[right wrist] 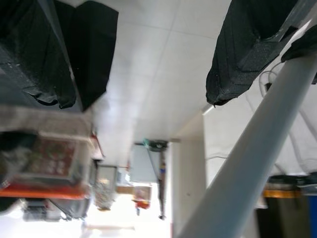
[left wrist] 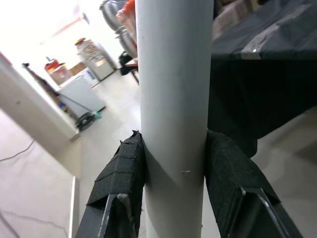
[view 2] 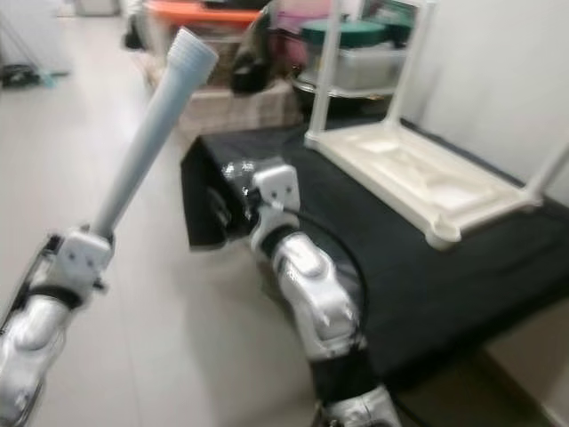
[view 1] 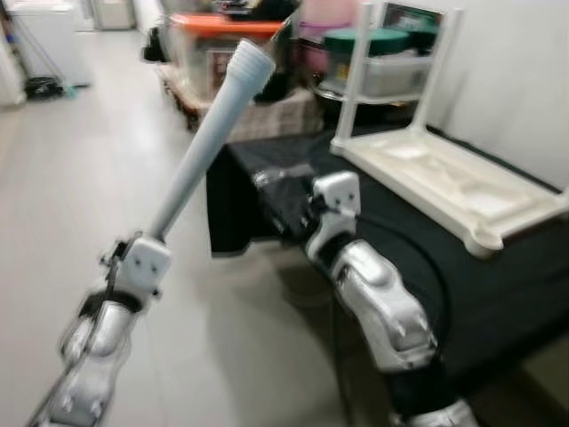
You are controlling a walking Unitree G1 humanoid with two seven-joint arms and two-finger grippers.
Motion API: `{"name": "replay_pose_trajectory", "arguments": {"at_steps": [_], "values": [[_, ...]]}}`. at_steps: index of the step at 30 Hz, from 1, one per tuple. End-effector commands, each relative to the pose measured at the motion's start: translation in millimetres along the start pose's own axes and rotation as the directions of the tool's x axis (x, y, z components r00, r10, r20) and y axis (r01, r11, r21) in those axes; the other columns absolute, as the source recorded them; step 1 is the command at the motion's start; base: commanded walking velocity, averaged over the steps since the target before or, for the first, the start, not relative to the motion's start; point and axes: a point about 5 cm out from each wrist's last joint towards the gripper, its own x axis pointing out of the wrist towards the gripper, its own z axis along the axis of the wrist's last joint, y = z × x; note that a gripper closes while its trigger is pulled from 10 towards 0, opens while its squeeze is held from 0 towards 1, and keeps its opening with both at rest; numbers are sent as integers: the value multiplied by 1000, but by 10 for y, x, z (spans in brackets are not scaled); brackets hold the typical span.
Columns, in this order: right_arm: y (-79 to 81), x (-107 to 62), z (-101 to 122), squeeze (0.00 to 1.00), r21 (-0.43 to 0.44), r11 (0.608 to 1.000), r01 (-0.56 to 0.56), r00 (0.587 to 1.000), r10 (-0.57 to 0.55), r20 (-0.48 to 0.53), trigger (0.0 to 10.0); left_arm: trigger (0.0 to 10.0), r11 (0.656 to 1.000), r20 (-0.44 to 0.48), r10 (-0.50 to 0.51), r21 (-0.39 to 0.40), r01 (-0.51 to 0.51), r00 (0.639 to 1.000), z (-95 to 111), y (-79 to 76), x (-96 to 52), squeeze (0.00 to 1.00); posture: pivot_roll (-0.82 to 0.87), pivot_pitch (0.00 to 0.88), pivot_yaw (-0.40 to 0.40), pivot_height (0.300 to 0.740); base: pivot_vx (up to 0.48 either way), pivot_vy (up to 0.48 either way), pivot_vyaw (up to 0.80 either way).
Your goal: Building children table
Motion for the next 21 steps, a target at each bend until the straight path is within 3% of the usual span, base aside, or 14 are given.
{"name": "replay_pose_trajectory", "arguments": {"at_steps": [1, 10, 12, 21], "values": [[-62, -27, 0, 0, -14, 1000, 23, 1000, -23, 1, 10000, 10000, 1000, 18, -6, 5, 6, 1000, 39, -17, 10, 0, 51, 0, -63, 740, 0, -472, 800], [-65, -20, 6, 0, -14, 1000, 28, 1000, -28, 10, 10000, 10000, 1000, 22, -9, 8, 9, 1000, 50, -18, 26, 0, 51, 0, -62, 740, 0, -472, 800], [-92, -14, 36, 0, 25, 999, 44, 999, -45, 31, 10000, 10000, 1000, 24, -14, 8, 13, 1000, 55, -29, 31, 0, 49, 0, -61, 740, 0, -472, 613], [-177, -8, 96, 0, 87, 993, 84, 994, -89, 63, 10000, 10000, 1000, 28, -17, 7, 17, 999, 62, -42, 37, 0, 47, 0, -62, 740, 0, -472, 0]]}}
